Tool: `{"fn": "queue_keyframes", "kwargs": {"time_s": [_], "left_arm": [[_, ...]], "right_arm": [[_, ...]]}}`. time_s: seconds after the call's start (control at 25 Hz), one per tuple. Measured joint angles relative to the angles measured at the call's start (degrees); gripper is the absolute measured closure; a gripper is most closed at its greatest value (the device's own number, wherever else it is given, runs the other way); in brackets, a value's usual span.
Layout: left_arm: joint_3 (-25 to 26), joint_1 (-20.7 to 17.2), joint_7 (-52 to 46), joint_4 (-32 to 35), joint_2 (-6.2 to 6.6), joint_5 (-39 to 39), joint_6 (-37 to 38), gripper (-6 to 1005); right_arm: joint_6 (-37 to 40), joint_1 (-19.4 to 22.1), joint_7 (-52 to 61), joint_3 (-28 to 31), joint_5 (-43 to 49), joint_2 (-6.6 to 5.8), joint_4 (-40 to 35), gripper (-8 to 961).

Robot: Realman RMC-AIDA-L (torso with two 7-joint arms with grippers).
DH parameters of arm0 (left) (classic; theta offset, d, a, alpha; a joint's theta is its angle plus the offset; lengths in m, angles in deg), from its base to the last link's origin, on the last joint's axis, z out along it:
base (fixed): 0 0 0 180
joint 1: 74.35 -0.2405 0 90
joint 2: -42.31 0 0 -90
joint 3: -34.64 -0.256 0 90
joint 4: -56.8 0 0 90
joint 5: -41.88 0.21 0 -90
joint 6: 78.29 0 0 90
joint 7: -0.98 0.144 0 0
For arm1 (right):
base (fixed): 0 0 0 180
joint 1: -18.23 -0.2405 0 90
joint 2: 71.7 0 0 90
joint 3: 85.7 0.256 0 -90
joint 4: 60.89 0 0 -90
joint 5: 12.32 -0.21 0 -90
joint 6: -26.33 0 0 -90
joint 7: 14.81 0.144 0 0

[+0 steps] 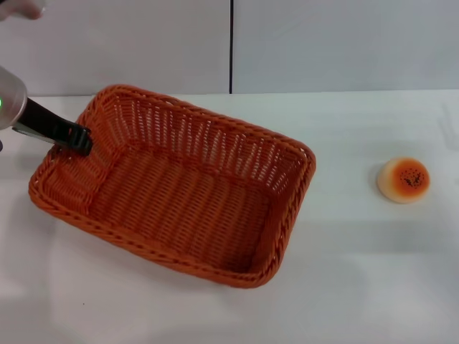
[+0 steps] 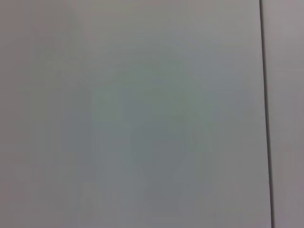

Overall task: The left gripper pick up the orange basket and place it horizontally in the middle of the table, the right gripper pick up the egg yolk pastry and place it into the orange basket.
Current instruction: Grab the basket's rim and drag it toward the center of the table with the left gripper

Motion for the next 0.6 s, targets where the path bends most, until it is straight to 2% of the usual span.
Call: {"fn": "queue_keyframes", "kwargs": {"time_s": [0.12, 0.24, 0.52, 0.6], "left_arm": [[-0.07, -1.03, -1.64, 1.85, -0.07, -1.12, 0.13, 816], [-0.55, -3.74, -3.99, 6.27, -0.35, -6.44, 0.58, 820], [-0.52, -5.8, -4.2, 6.82, -0.57, -7.71, 1.19, 827], [1.08, -7.13, -4.2, 6.42, -0.58, -7.53, 0.64, 828]], "right_arm": [[0.2, -0.08, 0.0, 0.0, 0.0, -0.01, 0.0, 271], [0.29, -0.24, 0.0, -0.01, 0.0, -0.01, 0.03, 271], [0.29, -0.71, 0.0, 0.0, 0.0, -0.18, -0.13, 271], [-0.03, -1.05, 0.0, 0.0, 0.0, -0.27, -0.2, 271]]}}
